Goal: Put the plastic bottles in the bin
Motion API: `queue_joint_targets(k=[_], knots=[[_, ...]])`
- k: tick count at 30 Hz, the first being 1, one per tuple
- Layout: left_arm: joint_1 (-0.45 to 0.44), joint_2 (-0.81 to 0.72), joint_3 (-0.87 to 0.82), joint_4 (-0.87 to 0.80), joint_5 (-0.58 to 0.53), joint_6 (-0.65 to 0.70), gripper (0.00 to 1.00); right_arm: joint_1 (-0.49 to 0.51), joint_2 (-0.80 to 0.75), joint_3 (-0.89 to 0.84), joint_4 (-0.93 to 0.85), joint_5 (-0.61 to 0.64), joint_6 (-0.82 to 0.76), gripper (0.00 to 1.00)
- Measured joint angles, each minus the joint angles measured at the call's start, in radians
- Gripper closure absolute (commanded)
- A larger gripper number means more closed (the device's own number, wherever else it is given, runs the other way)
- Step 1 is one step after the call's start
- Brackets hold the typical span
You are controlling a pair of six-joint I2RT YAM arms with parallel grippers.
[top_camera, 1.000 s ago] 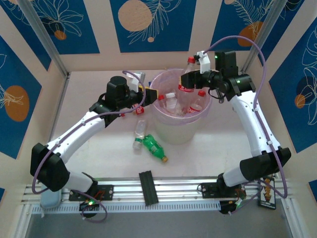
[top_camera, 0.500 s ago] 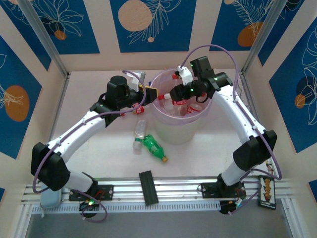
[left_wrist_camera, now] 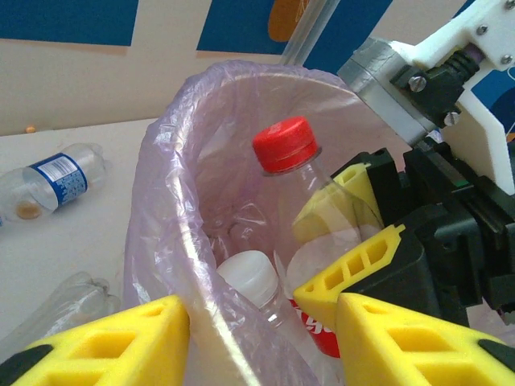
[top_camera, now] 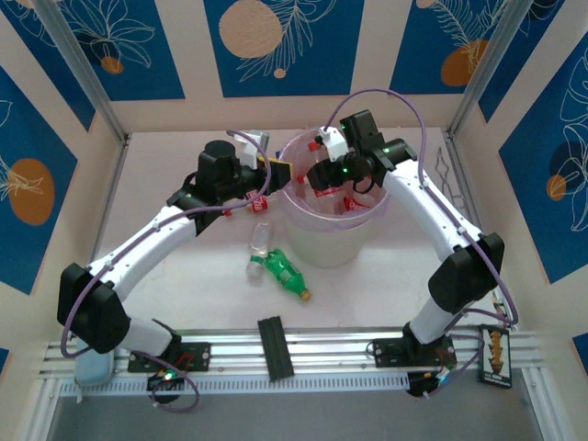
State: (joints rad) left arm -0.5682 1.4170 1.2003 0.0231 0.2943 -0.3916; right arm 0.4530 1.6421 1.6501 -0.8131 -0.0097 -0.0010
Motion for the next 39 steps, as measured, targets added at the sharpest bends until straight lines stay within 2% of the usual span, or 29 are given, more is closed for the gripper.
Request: queue_joint_targets(k=[5,9,14,17,21,25,33,39], knots=[[0.0,0.0,0.0,0.003,0.0,-0.001,0.51,0.001,-0.004,-0.003,0.026,-0.002,0.012,0.31],[0.0,0.003,-0.001,0.009,0.0,-0.001,0.51,-0.002,-0.004,0.011,0.012,0.0,0.012,0.15],[0.0,0.006,-0.001,0.016,0.0,0.0,0.51,-0.01,-0.019,0.09,-0.005,0.006,0.009,0.14],[0.0,0.006,-0.001,0.016,0.0,0.0,0.51,-0.015,-0.043,0.131,-0.011,0.012,0.006,0.21],[0.0,0.006,-0.001,0.016,0.0,0.0,0.51,-0.016,-0.059,0.142,-0.012,0.011,0.005,0.39],[0.0,0.006,-0.001,0.018,0.0,0.0,0.51,-0.016,-0.045,0.129,-0.013,0.011,0.013,0.48],[0.0,0.006,-0.001,0.019,0.0,0.0,0.52,-0.016,-0.004,0.069,0.001,0.071,0.021,0.52],[0.0,0.006,-0.001,0.023,0.001,-0.003,0.53,-0.016,-0.028,-0.044,0.096,0.082,0.04,0.53]])
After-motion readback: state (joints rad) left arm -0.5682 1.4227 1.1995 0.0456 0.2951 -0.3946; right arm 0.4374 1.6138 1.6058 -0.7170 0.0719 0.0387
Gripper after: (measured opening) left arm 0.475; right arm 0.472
